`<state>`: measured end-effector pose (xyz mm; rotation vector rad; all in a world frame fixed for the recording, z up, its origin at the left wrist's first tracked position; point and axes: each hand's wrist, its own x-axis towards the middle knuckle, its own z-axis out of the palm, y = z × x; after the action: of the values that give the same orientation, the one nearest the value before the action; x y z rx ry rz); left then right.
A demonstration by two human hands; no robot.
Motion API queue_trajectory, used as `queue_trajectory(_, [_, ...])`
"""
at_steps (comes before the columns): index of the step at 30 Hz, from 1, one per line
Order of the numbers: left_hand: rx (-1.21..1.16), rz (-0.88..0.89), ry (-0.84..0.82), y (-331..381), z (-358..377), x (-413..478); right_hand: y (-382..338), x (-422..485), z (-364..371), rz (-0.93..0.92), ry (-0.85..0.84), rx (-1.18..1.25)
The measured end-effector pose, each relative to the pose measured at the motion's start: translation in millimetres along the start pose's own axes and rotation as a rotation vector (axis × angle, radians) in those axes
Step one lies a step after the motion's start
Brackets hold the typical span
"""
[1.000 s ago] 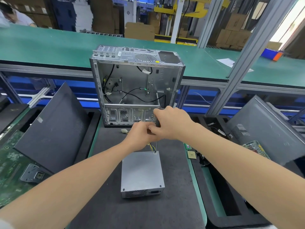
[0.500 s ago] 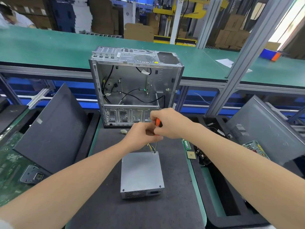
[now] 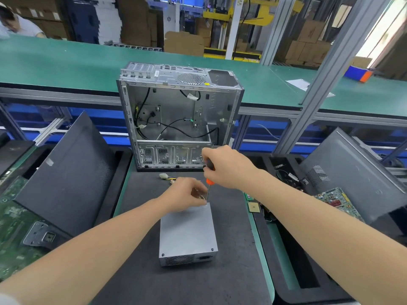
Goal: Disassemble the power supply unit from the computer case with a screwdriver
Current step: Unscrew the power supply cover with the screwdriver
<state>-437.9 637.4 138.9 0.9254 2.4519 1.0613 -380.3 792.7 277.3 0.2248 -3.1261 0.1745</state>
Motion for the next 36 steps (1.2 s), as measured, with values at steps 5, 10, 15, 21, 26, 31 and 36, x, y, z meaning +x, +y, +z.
queue_trajectory(5, [0.138, 0.066, 0.021, -12.6, 23.2, -4.3, -1.5, -6.0, 2.3, -0.022, 0.034, 0.035])
queue_trajectory(10, [0.227, 0.112, 0.068, -15.9, 30.5, -0.1, 2.6, -9.8, 1.1, -0.013, 0.053, 0.061])
queue_trajectory(15, [0.26, 0.121, 0.107, -16.8, 27.7, 2.7, 8.3, -10.3, -2.8, -0.005, 0.14, 0.083])
queue_trajectory(21, [0.263, -0.105, 0.243, -63.7, -22.5, -12.1, 1.2, -2.9, -11.2, -0.035, 0.244, 0.116])
queue_trajectory(26, [0.298, -0.309, 0.268, -114.3, -26.2, -48.9, -18.3, 5.4, -3.0, -0.075, 0.225, 0.161])
queue_trajectory(31, [0.235, -0.401, 0.254, -132.6, -6.3, -60.7, -32.6, 9.7, 8.5, -0.097, 0.2, 0.17])
queue_trajectory(36, [0.183, -0.389, 0.316, -143.9, 0.9, -59.2, -43.1, 8.0, 16.5, -0.113, 0.177, 0.17])
